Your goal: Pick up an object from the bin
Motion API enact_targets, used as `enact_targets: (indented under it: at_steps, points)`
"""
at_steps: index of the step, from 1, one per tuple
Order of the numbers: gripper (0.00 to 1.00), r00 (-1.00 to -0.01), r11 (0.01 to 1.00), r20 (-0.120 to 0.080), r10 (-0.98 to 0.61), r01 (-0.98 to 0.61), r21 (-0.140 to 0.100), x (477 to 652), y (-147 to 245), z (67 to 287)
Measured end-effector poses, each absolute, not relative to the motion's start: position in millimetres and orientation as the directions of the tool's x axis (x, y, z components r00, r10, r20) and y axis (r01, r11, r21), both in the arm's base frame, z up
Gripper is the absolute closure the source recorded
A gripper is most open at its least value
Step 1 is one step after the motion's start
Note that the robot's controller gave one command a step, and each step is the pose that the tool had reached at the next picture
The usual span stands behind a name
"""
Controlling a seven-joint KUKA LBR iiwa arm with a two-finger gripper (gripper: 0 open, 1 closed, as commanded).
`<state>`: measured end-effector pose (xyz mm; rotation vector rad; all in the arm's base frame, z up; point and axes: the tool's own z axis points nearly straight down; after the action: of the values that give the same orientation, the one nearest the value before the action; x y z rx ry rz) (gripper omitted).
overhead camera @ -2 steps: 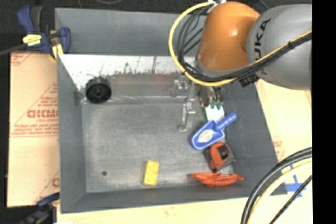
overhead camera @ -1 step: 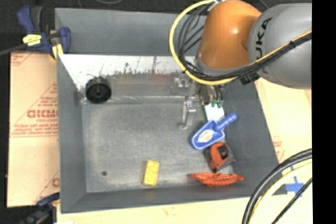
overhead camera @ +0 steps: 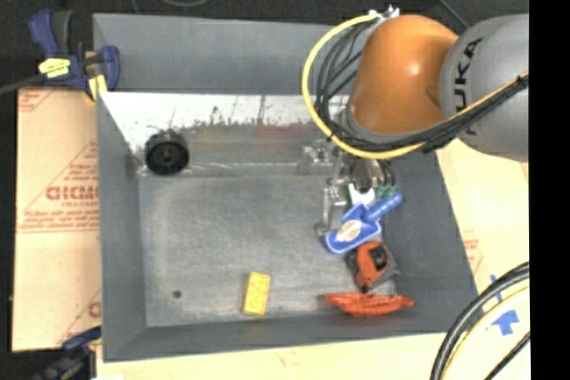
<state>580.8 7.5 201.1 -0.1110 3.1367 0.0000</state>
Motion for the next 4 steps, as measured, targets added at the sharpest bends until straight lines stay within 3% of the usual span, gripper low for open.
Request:
enact_targets:
  at_steps: [1,2,3,4]
  points:
    - [0.00,-0.987,0.987,-0.004,-0.161,-0.161,-0.002,529.7,-30.1,186.1]
    - [0.00,-0.988,0.988,-0.002,-0.157,-0.157,-0.001,532.4,-44.1,174.3]
    - [0.00,-0.994,0.994,-0.006,-0.106,-0.106,0.000,543.4,-63.5,139.7]
    - [1.00,-0.981,0.981,-0.006,-0.192,-0.192,-0.001,572.9,-85.2,103.0]
